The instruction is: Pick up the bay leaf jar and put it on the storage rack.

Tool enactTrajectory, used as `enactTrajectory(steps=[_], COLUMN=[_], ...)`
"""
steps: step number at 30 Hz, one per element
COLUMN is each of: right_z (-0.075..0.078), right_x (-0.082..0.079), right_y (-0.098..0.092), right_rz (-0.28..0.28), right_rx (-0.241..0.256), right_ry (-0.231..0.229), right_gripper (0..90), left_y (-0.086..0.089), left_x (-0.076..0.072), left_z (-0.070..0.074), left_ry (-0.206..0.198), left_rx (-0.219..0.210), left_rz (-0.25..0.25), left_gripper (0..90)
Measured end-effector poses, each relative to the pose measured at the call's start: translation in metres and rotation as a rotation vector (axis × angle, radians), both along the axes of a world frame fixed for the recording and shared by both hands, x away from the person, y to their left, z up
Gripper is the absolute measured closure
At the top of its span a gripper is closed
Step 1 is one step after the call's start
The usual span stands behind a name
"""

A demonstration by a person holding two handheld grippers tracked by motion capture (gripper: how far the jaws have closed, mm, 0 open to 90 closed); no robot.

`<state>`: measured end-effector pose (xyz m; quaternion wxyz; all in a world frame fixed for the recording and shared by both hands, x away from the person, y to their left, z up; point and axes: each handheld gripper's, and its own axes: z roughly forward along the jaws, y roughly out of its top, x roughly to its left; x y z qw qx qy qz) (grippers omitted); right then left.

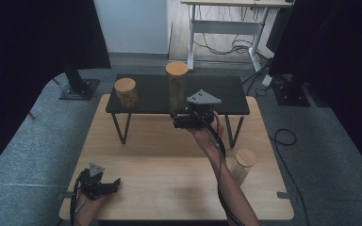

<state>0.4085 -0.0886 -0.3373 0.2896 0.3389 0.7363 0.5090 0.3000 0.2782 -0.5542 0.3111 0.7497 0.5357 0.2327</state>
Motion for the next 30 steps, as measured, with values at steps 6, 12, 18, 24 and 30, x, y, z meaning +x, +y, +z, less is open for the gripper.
enactTrajectory(steps=[6, 12, 18, 24, 30], right_z=[-0.001, -0.002, -0.006, -0.011, -0.014], right_x=[-0.008, -0.017, -0.024, -0.03, -0.035], right_y=[-0.001, -0.002, -0.004, -0.006, -0.009], right_rz=[0.013, 0.027, 0.036, 0.046, 0.053], right_rx=[-0.002, -0.004, -0.001, -0.003, 0.0], right_ry=[-0.008, -0.014, -0.011, -0.011, -0.014], right_gripper=[2.6, 2.6, 2.6, 2.6, 2.6], left_y=[0.0, 0.0, 0.0, 0.0, 0.0], left_x=[0.0, 0.0, 0.0, 0.0, 0.0], left_z=[0.0, 0.0, 0.0, 0.0, 0.0], left_ry=[0.0, 0.0, 0.0, 0.0, 0.0], left_rx=[0.0, 0.0, 0.0, 0.0, 0.0], left_rz=[0.0, 0.0, 0.0, -0.001, -0.001], left_gripper=[1.8, 1.8, 1.8, 1.8, 1.8])
